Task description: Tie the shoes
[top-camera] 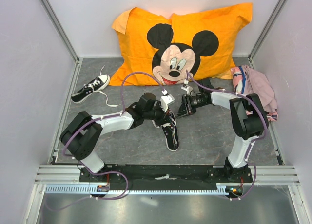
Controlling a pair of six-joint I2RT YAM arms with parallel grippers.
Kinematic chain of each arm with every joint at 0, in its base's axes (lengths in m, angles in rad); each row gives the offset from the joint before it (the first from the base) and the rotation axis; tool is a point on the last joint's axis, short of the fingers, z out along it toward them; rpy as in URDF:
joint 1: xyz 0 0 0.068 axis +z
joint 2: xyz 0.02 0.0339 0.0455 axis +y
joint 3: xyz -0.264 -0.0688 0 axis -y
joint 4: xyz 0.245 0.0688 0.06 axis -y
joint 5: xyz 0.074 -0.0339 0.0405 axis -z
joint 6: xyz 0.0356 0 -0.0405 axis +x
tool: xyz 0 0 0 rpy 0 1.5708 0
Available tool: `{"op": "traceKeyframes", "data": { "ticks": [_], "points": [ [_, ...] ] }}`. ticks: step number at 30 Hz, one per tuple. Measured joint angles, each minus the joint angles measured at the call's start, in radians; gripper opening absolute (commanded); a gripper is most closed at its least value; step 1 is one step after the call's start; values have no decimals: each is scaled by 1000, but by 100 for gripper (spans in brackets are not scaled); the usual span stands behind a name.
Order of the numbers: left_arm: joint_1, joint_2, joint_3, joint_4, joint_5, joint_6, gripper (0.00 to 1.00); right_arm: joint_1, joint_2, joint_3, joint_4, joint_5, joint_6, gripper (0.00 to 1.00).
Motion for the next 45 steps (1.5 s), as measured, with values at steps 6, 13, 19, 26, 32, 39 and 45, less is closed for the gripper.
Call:
{"op": "traceKeyframes", "data": {
  "ticks": [6,13,19,26,32,39,45],
  "points": [
    [0,0,0,1,1,1,2,9,17,0,14,-23,18,35],
    [0,3,0,1,4,7,2,29,18,0,14,-54,21,36],
    [0,3,0,1,5,8,1,39,18,0,15,-76,28,38],
    [0,3,0,0,6,9,1,48,18,0,21,-77,31,31],
    [0,5,0,0,10,11,2,50,18,0,28,-89,40,15],
    [0,5,0,0,23,18,2,52,18,-7,35,-103,50,0],
    [0,5,0,-8,28,31,13,53,17,-14,41,-96,55,0]
  ]
}}
